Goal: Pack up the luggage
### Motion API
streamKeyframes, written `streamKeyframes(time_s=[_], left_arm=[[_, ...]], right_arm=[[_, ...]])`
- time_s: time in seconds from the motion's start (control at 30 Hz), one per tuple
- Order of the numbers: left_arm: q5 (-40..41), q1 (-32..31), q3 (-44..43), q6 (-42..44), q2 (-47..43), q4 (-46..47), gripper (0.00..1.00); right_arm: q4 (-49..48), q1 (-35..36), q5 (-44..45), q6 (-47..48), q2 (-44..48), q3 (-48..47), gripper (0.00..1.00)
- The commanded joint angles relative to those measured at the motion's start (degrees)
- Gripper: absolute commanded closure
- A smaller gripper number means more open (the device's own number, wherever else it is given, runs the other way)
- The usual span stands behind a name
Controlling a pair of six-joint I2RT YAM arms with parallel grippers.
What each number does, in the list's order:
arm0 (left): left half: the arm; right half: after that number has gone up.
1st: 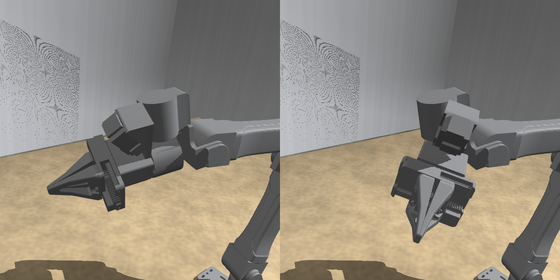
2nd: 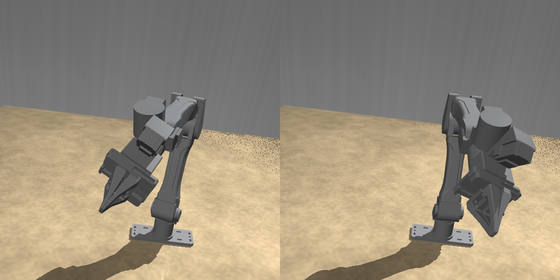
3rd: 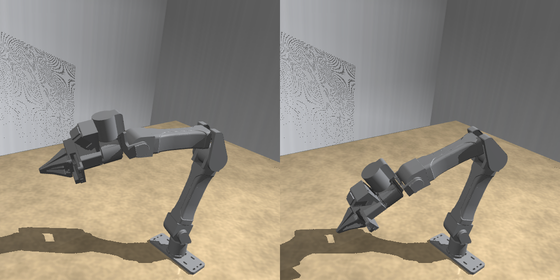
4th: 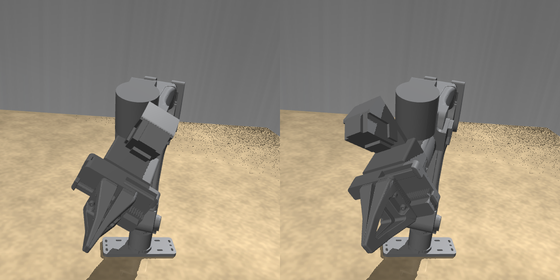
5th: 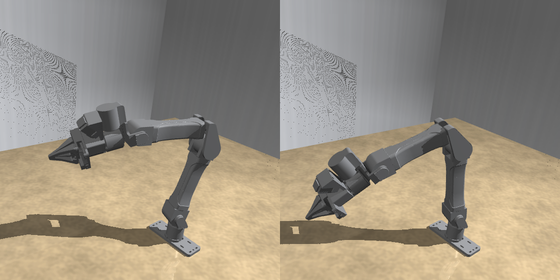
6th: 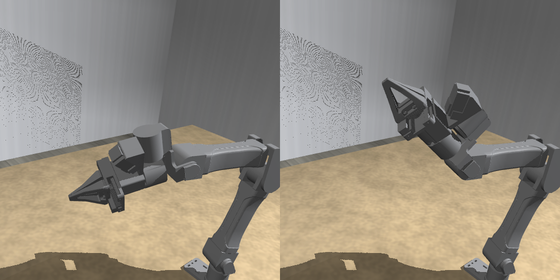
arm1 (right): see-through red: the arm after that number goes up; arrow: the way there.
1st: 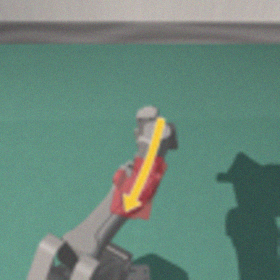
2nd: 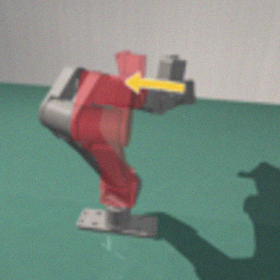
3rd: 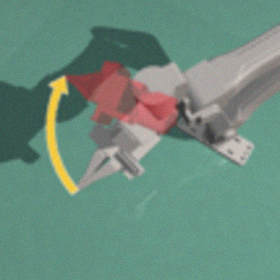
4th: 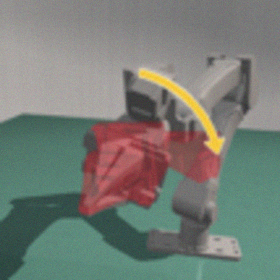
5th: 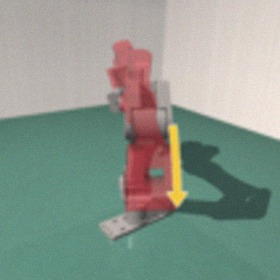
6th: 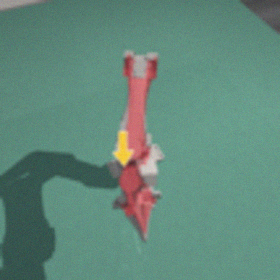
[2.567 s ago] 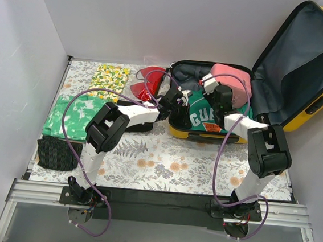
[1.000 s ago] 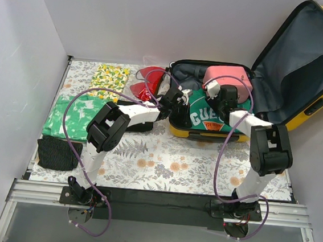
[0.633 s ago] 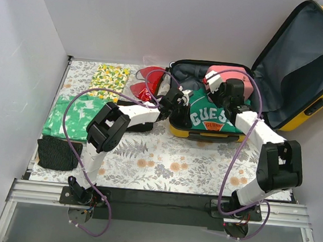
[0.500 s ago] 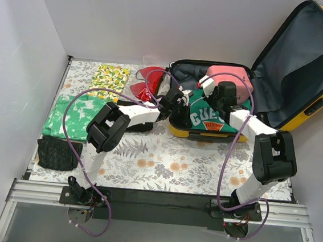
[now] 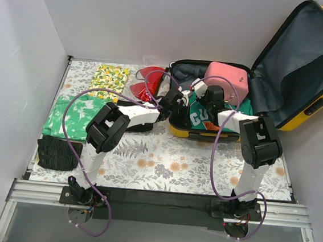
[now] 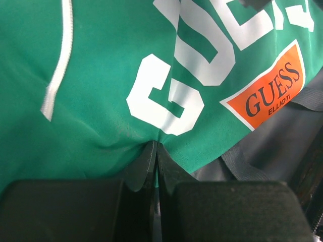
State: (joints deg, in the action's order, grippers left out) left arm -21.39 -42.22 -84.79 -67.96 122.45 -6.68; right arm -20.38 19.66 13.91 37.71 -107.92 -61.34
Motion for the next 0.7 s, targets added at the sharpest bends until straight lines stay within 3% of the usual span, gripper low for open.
streamKeyframes(time_s=[0.0,0.4,0.67], left_arm=[[-1.64,-2.08,3.58,0.82,1.29,-7.39,1.00],[-1.64,-2.08,4.11,0.73,1.12,-7.74,1.00],[-1.29,-2.08,2.71,1.17,0.86,-7.74,1.00]], right_arm=[[-13.81,-2.17,6.83,3.68,-2.03,-1.76,0.70],[-13.37,-7.44,-2.74,14.31,0.60,4.73,0.70],[-8.63,-8.32,-7.50,17.83,8.94,8.78,0.65]])
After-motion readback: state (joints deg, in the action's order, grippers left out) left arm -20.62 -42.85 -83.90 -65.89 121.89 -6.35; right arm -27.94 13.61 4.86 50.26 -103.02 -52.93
